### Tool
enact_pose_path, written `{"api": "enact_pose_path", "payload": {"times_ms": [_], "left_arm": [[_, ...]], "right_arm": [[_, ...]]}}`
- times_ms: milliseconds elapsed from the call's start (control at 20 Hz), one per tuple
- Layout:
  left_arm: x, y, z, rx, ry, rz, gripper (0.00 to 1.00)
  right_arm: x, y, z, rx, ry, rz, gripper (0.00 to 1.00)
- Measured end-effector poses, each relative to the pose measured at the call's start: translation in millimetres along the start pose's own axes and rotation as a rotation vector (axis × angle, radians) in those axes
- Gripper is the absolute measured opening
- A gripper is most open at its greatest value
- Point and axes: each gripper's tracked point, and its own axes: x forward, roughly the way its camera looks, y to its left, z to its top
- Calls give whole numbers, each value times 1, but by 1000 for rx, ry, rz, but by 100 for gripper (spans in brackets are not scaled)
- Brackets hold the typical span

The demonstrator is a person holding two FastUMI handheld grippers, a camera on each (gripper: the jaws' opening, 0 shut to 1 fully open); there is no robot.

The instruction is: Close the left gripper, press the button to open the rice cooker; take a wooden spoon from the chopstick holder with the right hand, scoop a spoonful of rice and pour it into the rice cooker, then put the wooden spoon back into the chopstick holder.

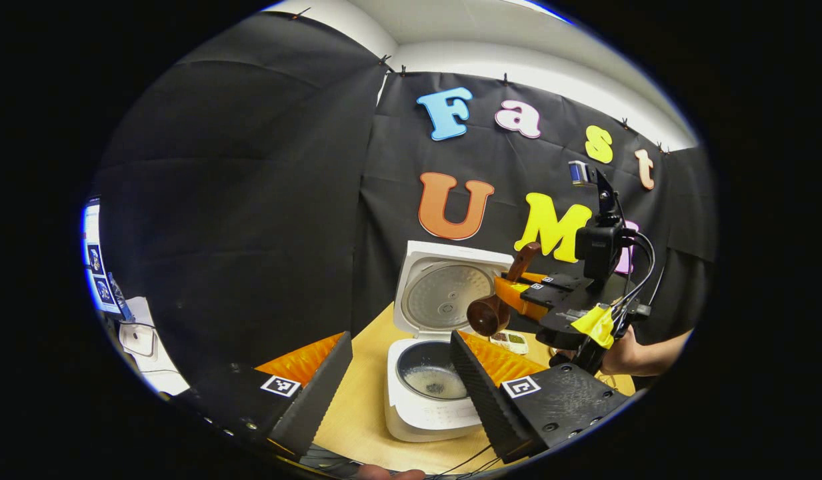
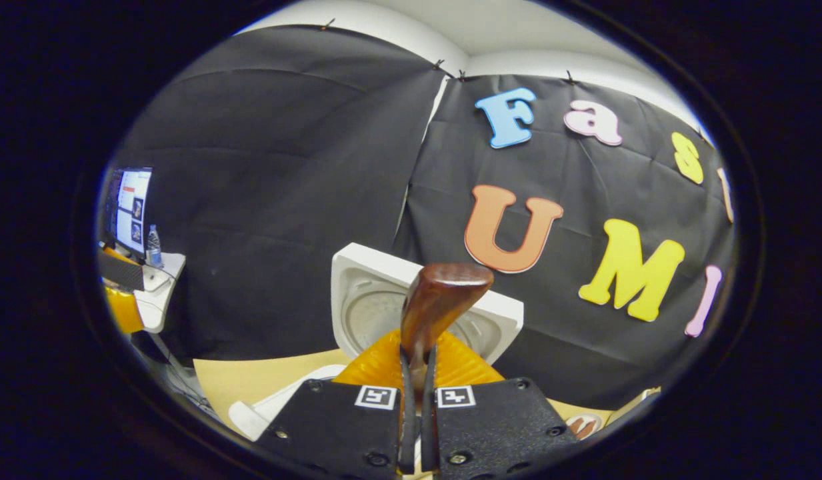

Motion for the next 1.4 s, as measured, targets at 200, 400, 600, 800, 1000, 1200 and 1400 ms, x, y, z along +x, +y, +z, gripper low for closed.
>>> {"api": "enact_pose_path", "payload": {"times_ms": [200,400,600,800,1000,1200,1400], "left_arm": [[-1,-3,2,13,-6,-20,94],[-4,-6,2,35,-4,-32,94],[-2,-25,3,37,6,-52,94],[-9,-46,1,28,9,-61,94],[-9,-74,5,40,-1,-70,94],[-2,-104,4,63,4,-90,94],[3,-141,3,87,10,-131,94]], "right_arm": [[-2,-7,2,62,0,-5,8],[-12,-27,5,197,-1,-36,8],[-38,-52,10,385,0,-56,8],[-78,-95,9,587,-19,-95,9],[-130,-161,-12,696,-37,-204,8],[-191,-228,-59,729,-16,-338,9],[-251,-294,-116,765,20,-490,8]]}}
